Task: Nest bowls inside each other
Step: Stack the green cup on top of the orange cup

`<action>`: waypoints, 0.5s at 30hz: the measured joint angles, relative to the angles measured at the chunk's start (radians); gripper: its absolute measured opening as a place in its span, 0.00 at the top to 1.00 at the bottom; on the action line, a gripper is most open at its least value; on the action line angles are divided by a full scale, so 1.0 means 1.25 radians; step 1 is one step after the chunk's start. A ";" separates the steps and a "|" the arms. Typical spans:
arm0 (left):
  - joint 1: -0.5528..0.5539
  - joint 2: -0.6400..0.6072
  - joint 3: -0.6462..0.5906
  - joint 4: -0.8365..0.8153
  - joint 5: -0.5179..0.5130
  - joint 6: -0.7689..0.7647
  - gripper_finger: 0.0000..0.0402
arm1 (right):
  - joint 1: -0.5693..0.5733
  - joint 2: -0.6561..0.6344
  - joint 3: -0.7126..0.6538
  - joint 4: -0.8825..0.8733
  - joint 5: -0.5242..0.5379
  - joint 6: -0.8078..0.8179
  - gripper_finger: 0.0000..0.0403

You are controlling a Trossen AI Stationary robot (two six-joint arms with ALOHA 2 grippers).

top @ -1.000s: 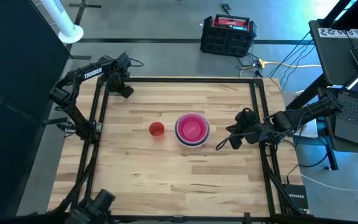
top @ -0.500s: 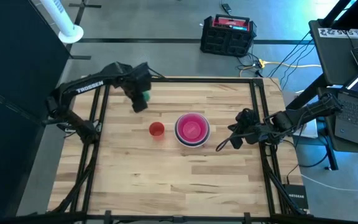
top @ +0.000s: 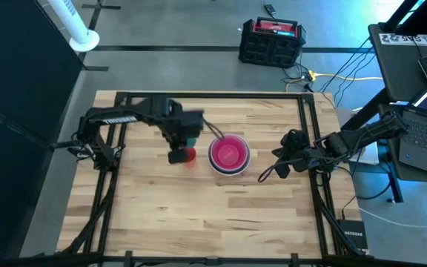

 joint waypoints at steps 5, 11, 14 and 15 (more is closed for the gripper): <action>-0.052 0.032 -0.001 -0.001 -0.008 -0.015 1.00 | 0.000 0.000 0.000 0.000 -0.019 -0.001 1.00; -0.064 0.057 -0.017 0.000 -0.022 -0.005 1.00 | 0.000 0.000 0.000 0.001 -0.023 -0.001 1.00; -0.063 0.060 -0.052 0.000 -0.034 0.011 1.00 | 0.000 0.000 0.000 0.002 -0.030 -0.001 1.00; -0.062 0.061 -0.064 -0.001 -0.035 0.015 1.00 | 0.000 0.000 0.000 0.002 -0.030 -0.001 1.00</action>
